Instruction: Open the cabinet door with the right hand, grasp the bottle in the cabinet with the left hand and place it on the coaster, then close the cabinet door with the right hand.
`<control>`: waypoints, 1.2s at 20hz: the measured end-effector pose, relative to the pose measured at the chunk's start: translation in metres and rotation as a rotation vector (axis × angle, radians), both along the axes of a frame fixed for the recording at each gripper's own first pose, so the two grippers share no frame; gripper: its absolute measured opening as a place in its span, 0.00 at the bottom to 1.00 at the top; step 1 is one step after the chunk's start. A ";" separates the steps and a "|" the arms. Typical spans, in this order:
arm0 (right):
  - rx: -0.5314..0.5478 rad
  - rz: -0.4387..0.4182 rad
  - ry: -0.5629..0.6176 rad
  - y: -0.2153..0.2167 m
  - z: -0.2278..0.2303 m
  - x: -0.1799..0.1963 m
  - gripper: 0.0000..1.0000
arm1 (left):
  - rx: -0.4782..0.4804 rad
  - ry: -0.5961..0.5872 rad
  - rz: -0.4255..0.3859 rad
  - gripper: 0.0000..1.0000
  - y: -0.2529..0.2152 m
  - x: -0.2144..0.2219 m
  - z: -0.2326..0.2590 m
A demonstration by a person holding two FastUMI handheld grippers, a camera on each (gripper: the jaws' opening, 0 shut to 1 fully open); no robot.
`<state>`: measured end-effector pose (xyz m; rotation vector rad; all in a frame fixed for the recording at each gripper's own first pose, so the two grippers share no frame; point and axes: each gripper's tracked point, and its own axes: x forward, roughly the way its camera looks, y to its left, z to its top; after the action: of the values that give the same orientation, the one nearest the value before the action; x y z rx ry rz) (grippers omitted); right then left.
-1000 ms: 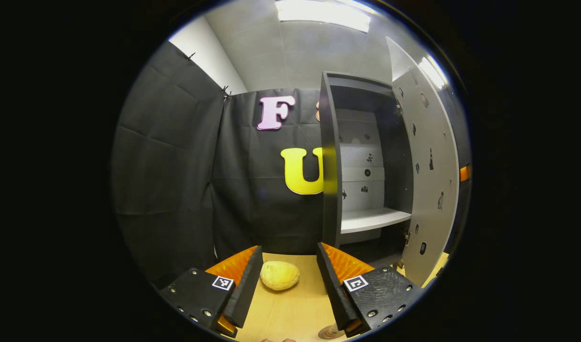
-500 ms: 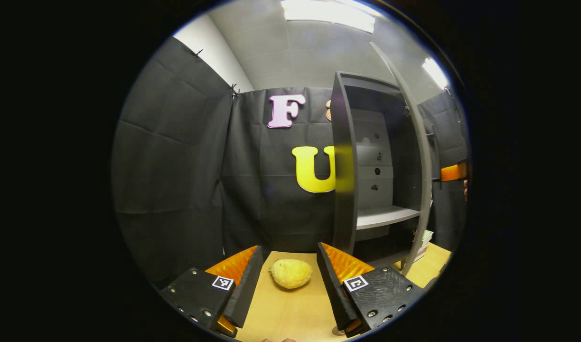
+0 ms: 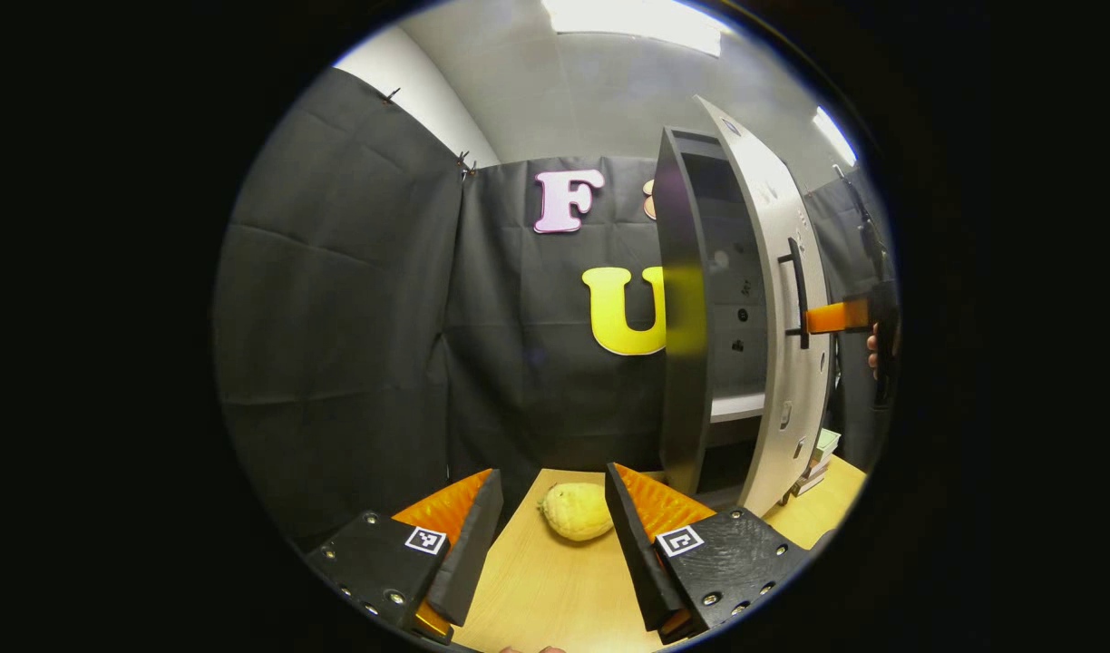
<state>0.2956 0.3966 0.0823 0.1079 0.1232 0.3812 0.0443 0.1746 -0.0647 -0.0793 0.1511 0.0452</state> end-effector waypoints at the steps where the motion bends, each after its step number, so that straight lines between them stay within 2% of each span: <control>1: 0.006 -0.003 0.001 0.001 0.000 -0.001 0.92 | 0.000 0.000 0.000 0.66 0.001 0.000 0.000; 2: 0.009 -0.006 0.002 0.002 -0.001 0.000 0.95 | 0.001 0.000 0.001 0.64 0.000 0.001 0.000; 3: 0.014 -0.010 0.004 0.003 -0.001 0.001 0.92 | 0.000 -0.001 0.001 0.64 0.001 0.000 0.000; 4: 0.018 -0.013 0.005 0.004 -0.002 0.001 0.95 | 0.000 0.000 0.002 0.64 0.001 0.000 0.000; 6: 0.028 -0.018 0.009 0.006 -0.002 0.002 0.92 | 0.000 -0.001 0.001 0.66 0.000 -0.001 0.000; 7: 0.033 -0.021 0.011 0.007 -0.002 0.002 0.95 | -0.001 -0.001 -0.001 0.66 0.000 -0.001 0.001; 8: 0.037 -0.025 0.012 0.007 -0.002 0.002 0.92 | -0.001 -0.001 -0.002 0.66 -0.002 0.000 0.002; 9: 0.040 -0.028 0.012 0.007 -0.002 0.003 0.95 | -0.002 -0.001 -0.003 0.66 -0.003 -0.001 0.002; 11: 0.046 -0.035 0.015 0.007 -0.002 0.004 0.95 | -0.003 -0.003 -0.003 0.66 -0.005 -0.005 0.006; 12: 0.049 -0.036 0.018 0.007 -0.001 0.002 0.92 | -0.004 -0.004 -0.002 0.66 -0.006 -0.006 0.006; 13: 0.054 -0.035 0.022 0.007 -0.001 0.002 0.95 | -0.004 -0.004 0.002 0.66 -0.009 -0.007 0.008; 15: 0.066 -0.023 0.010 0.009 0.002 0.001 0.95 | -0.005 -0.011 0.010 0.63 -0.015 -0.009 0.015; 19: 0.037 -0.025 -0.042 -0.020 0.019 -0.024 0.95 | 0.004 -0.036 0.020 0.66 -0.038 -0.015 0.033; 24: 0.001 -0.049 -0.103 -0.088 0.034 -0.072 0.95 | 0.020 -0.065 -0.022 0.66 -0.097 -0.013 0.059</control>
<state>0.2235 0.3083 0.1168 0.0923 0.0188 0.3372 0.0317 0.0774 -0.0059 -0.0594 0.0862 0.0221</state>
